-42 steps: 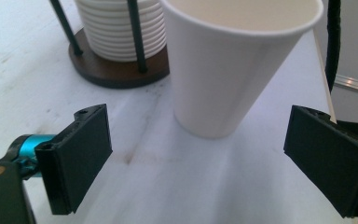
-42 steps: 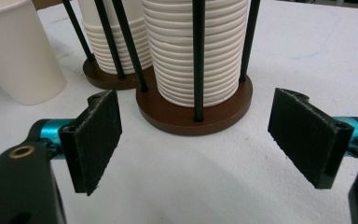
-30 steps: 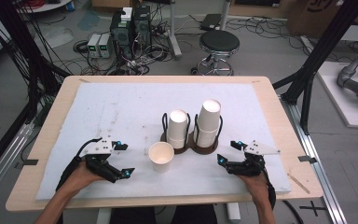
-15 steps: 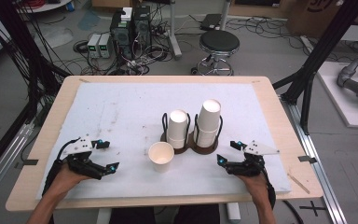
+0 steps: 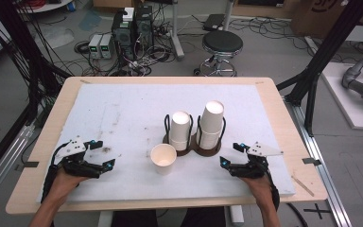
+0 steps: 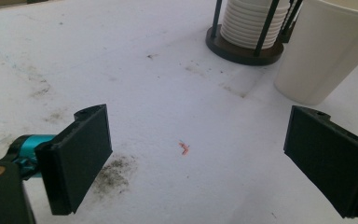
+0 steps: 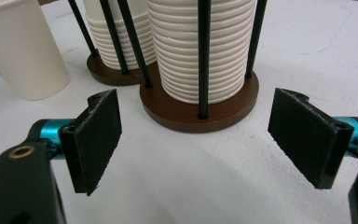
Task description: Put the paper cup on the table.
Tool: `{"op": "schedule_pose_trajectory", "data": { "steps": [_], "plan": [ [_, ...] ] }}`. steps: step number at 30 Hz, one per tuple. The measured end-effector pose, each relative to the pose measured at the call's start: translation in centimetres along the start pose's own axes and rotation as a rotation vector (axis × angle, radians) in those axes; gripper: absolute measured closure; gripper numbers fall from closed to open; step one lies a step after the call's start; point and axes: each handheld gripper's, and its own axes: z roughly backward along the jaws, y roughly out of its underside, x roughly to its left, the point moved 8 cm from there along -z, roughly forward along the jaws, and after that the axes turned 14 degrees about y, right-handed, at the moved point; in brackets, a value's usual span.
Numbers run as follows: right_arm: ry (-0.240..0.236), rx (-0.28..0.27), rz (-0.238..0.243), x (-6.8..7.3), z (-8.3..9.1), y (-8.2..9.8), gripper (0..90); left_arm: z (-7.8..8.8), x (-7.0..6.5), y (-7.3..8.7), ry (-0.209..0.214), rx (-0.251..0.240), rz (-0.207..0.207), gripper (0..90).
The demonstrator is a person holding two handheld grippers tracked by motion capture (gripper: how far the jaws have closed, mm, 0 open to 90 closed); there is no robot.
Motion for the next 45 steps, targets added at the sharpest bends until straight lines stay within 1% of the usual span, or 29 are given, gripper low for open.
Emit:
{"op": "schedule_pose_trajectory", "data": {
  "steps": [2, 4, 7, 9, 15, 21, 24, 26, 31, 34, 37, 45],
  "plan": [
    [0.000, 0.000, 0.008, 0.06, 0.01, 0.01, 17.8, -0.10, 0.03, 0.23, -0.005, 0.008, 0.000, 7.5],
    [0.004, 0.002, 0.018, 0.15, -0.01, 0.03, 17.8, -0.08, -0.06, 0.16, -0.002, 0.003, -0.014, 7.4],
    [0.003, 0.009, 0.023, 0.23, -0.08, 0.06, 17.8, -0.04, -0.09, 0.18, 0.002, -0.002, -0.015, 7.5],
    [0.001, 0.012, 0.028, 0.23, -0.09, 0.09, 17.8, -0.06, -0.07, 0.19, -0.005, -0.005, -0.010, 7.5],
    [0.007, 0.002, 0.037, 0.32, -0.01, 0.07, 17.8, -0.06, -0.16, 0.21, -0.018, -0.001, -0.029, 7.5],
    [0.006, -0.003, 0.035, 0.35, 0.06, 0.06, 17.8, -0.14, 0.07, 0.26, -0.007, 0.006, 0.001, 7.5],
    [0.006, -0.016, 0.035, 0.32, 0.16, 0.02, 17.8, -0.06, 0.17, 0.23, 0.004, -0.003, 0.016, 7.5],
    [0.007, -0.021, 0.038, 0.27, 0.16, 0.00, 17.8, 0.00, 0.22, 0.21, 0.002, -0.010, 0.021, 7.5],
    [0.002, -0.013, 0.038, 0.31, 0.10, 0.04, 17.8, 0.05, 0.09, 0.19, 0.004, -0.012, 0.004, 7.5],
    [0.001, -0.015, 0.034, 0.26, 0.11, 0.02, 17.8, 0.05, 0.03, 0.17, 0.000, -0.017, 0.004, 7.5],
    [0.002, -0.013, 0.033, 0.25, 0.11, 0.02, 17.8, 0.09, 0.01, 0.16, 0.000, -0.017, -0.005, 7.5],
    [-0.002, -0.013, 0.027, 0.22, 0.13, 0.03, 17.8, 0.10, 0.01, 0.16, -0.004, -0.019, -0.004, 7.5]
  ]
}}
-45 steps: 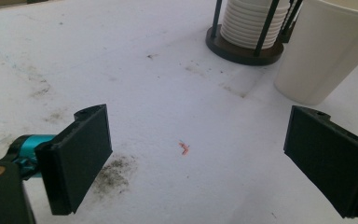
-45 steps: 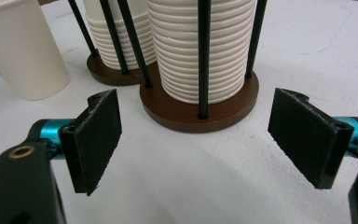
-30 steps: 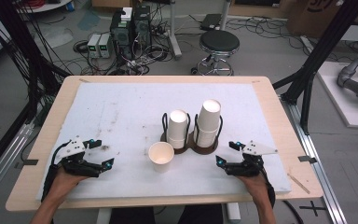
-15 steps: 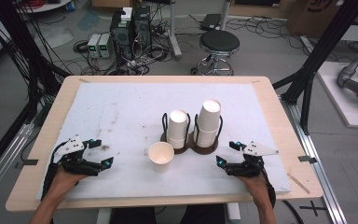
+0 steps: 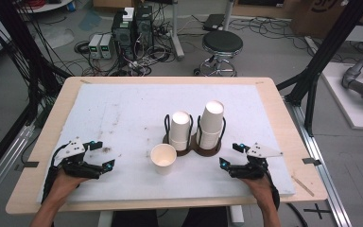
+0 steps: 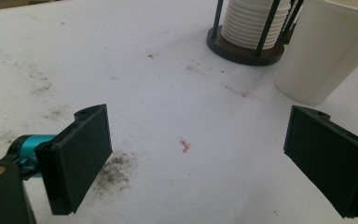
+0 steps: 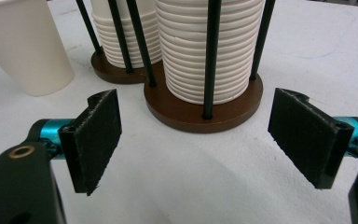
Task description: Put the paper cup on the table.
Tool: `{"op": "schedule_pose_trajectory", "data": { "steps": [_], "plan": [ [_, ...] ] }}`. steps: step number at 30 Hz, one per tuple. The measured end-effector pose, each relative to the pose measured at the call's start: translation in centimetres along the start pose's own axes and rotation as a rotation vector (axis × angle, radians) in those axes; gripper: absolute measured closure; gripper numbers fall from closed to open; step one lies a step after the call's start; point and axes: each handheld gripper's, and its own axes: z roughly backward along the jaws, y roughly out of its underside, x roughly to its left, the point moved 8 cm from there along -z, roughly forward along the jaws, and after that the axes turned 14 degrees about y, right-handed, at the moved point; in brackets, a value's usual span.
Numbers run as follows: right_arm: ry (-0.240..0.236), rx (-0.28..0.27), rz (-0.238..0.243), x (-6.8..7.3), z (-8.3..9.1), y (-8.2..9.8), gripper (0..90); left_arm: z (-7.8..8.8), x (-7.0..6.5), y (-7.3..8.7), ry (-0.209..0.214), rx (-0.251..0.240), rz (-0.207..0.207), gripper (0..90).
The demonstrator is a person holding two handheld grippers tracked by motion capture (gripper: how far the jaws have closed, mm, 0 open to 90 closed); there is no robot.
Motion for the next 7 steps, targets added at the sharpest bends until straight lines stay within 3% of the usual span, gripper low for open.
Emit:
{"op": "schedule_pose_trajectory", "data": {
  "steps": [7],
  "plan": [
    [0.006, -0.015, -0.003, -0.03, 0.11, -0.04, 17.8, -0.06, 0.00, 0.02, 0.007, 0.002, 0.007, 7.5]
  ]
}}
